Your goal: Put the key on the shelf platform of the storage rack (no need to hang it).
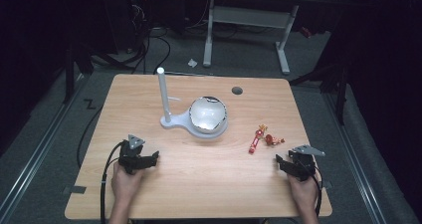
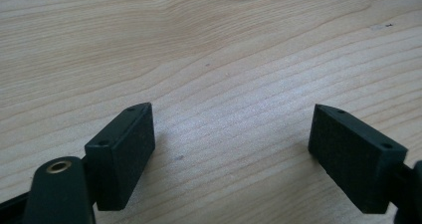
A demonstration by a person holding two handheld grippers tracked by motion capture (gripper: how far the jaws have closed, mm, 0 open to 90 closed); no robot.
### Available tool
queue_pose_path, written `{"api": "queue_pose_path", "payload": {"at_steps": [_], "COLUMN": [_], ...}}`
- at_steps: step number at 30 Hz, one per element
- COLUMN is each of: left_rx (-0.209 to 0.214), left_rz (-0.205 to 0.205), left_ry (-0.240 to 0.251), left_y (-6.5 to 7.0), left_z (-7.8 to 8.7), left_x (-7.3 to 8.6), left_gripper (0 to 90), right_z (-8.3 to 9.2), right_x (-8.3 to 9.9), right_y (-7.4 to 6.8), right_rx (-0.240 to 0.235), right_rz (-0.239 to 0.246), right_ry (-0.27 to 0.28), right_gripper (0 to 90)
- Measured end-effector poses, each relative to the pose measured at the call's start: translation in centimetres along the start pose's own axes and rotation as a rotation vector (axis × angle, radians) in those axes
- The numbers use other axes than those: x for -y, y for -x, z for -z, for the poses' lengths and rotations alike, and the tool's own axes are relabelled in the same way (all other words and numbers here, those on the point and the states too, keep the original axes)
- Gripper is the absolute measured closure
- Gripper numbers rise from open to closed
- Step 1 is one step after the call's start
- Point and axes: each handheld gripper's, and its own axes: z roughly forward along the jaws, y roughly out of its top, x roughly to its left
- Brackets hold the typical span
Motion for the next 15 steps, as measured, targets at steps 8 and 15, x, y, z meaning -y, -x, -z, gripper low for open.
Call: {"api": "queue_pose_path", "payload": {"at_steps": [8, 15], "left_rx": [0.001, -0.003], "left_rz": [0.000, 0.003], "left_ry": [0.000, 0.000], "left_y": [-0.01, -0.01], "left_z": [0.00, -0.02], "left_x": [0.00, -0.01], "left_gripper": [18.7, 18.7], "right_z": [0.00, -0.01], "right_x": [-0.01, -0.01], "right_y": [-0.03, -0.01], "right_rx": [0.000, 0.000], "right_rz": [-0.006, -0.007], "right_ry": [-0.002, -0.002], "right_gripper": [42.4, 42.3]}}
